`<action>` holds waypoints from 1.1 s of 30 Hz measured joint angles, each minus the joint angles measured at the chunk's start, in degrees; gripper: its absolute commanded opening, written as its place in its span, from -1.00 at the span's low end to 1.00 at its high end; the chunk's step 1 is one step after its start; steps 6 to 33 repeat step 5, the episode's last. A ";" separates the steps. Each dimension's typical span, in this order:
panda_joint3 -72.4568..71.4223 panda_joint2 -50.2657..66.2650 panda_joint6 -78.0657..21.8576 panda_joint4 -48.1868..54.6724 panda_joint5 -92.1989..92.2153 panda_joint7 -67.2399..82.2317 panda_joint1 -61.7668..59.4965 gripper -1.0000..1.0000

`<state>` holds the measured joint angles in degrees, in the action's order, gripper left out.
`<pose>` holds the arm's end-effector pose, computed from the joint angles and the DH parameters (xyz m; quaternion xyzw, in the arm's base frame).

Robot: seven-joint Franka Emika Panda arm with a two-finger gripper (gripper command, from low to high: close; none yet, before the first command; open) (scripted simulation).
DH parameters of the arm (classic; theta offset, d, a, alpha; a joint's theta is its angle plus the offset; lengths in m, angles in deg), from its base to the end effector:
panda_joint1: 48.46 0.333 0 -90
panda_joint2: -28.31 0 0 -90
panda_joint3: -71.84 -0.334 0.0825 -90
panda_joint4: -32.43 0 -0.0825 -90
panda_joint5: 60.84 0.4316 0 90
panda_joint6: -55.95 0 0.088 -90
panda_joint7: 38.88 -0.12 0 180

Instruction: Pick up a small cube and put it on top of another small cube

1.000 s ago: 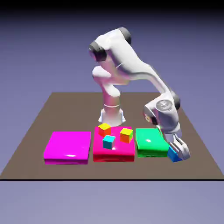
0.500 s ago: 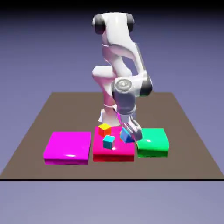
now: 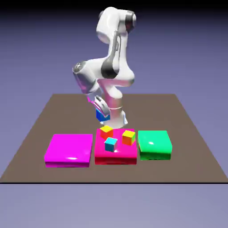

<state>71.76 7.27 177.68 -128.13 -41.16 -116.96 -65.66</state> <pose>0.3397 -0.0850 0.2606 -0.5742 0.7939 0.1969 0.0343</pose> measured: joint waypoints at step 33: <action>-0.57 2.80 5.12 -2.38 1.61 1.00 0.91 1.00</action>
